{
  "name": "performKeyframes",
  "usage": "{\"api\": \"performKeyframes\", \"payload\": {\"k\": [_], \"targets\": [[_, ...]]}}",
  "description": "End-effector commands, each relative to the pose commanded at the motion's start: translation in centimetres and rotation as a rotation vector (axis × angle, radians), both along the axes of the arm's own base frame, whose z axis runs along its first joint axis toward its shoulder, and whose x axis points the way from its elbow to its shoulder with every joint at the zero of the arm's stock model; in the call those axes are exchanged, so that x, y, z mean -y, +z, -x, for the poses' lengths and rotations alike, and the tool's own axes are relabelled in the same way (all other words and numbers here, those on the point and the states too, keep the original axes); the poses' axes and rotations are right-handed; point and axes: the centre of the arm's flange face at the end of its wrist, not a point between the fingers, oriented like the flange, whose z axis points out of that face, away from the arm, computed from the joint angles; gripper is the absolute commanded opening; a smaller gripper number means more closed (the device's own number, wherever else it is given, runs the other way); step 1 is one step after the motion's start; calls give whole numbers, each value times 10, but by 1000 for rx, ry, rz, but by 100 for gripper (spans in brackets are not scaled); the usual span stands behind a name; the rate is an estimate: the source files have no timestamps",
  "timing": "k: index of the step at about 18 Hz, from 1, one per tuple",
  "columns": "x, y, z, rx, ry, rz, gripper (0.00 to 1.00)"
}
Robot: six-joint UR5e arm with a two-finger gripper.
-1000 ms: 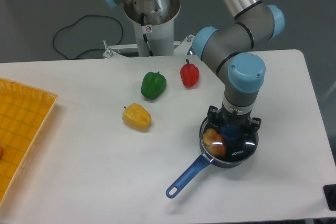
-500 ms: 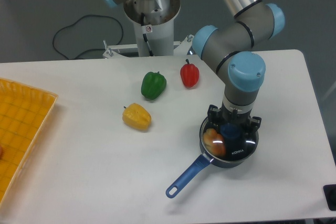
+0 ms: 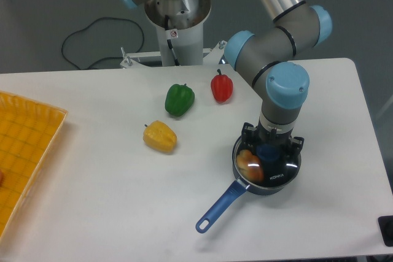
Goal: Close the pot lid
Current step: 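Hold the lid pressed on the saucepan rim, settling it in place, then open the gripper to release the lid knob and raise it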
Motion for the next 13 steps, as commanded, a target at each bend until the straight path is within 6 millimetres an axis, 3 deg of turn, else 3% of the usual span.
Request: {"api": "performKeyframes", "payload": {"k": [2,5,13], "targets": [[0,0,0,-1,-5,-2,84],[0,0,0,-2,-5,-3,98],[1,6,0,-9,-3,-6,99]]}}
